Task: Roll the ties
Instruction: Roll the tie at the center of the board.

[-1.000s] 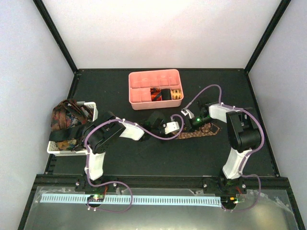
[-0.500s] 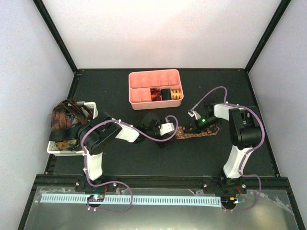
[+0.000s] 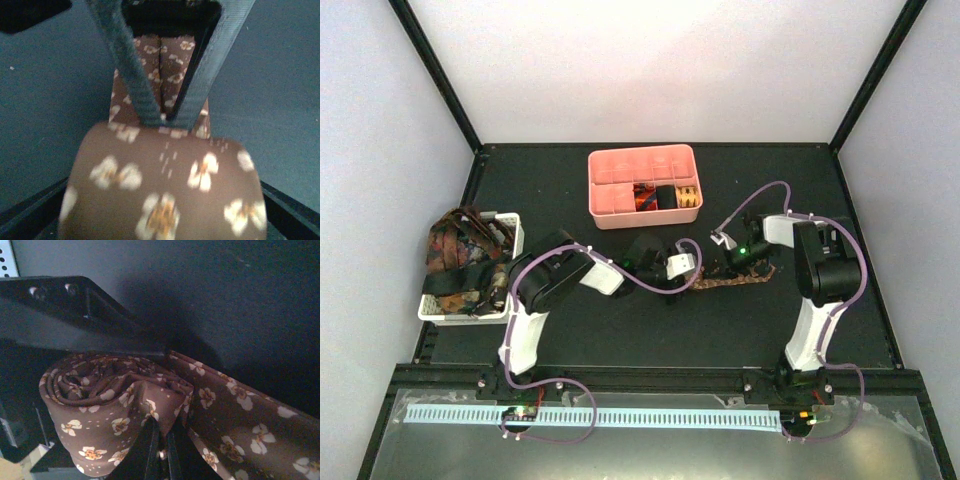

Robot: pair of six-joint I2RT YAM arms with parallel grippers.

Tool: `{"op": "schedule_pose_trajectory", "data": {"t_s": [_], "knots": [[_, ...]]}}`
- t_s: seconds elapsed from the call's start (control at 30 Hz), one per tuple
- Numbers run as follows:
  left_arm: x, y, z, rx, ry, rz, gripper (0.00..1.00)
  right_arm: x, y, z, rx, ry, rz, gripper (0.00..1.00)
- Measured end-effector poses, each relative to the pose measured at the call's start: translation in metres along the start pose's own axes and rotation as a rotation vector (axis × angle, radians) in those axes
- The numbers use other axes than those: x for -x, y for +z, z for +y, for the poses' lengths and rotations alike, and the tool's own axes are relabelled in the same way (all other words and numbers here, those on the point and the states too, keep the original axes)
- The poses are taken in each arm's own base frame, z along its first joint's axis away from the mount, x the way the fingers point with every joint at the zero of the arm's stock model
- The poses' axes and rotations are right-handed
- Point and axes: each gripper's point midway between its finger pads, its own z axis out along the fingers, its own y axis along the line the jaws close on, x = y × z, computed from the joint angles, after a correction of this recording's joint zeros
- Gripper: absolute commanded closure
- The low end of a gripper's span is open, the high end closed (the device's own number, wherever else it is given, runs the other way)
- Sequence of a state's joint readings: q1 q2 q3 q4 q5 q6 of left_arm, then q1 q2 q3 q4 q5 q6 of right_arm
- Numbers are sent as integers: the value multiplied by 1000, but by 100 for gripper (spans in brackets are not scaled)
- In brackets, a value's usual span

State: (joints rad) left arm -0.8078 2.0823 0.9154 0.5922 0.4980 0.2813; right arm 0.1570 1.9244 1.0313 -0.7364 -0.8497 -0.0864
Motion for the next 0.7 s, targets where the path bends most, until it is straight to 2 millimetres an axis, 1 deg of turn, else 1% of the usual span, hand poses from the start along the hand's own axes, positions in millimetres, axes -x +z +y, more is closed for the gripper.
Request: {"op": "schedule_pose_trajectory", "data": {"t_s": [0.03, 0.13, 0.2, 0.23, 0.37, 0.47, 0.53, 0.6, 0.7], "knots": [[1, 1, 0, -1, -1, -1, 31, 0, 1, 1, 5, -2, 2, 98], [2, 5, 1, 1, -1, 2, 48, 1, 7, 6, 18, -8, 10, 96], [3, 6, 3, 3, -6, 10, 55, 2, 8, 7, 22, -9, 13, 92], [2, 5, 3, 4, -6, 13, 58, 2, 8, 7, 22, -11, 12, 87], [0, -2, 2, 19, 4, 38, 61, 2, 5, 7, 22, -13, 2, 65], [-5, -10, -2, 23, 1, 60, 62, 2, -2, 6, 21, -24, -17, 56], [-7, -11, -3, 22, -4, 74, 61, 4, -10, 10, 26, -47, -44, 49], [-8, -12, -3, 19, -9, 82, 61, 5, -16, 20, 51, -68, -74, 47], [-8, -12, -3, 17, -14, 91, 60, 5, -17, 36, 92, -95, -88, 49]]}}
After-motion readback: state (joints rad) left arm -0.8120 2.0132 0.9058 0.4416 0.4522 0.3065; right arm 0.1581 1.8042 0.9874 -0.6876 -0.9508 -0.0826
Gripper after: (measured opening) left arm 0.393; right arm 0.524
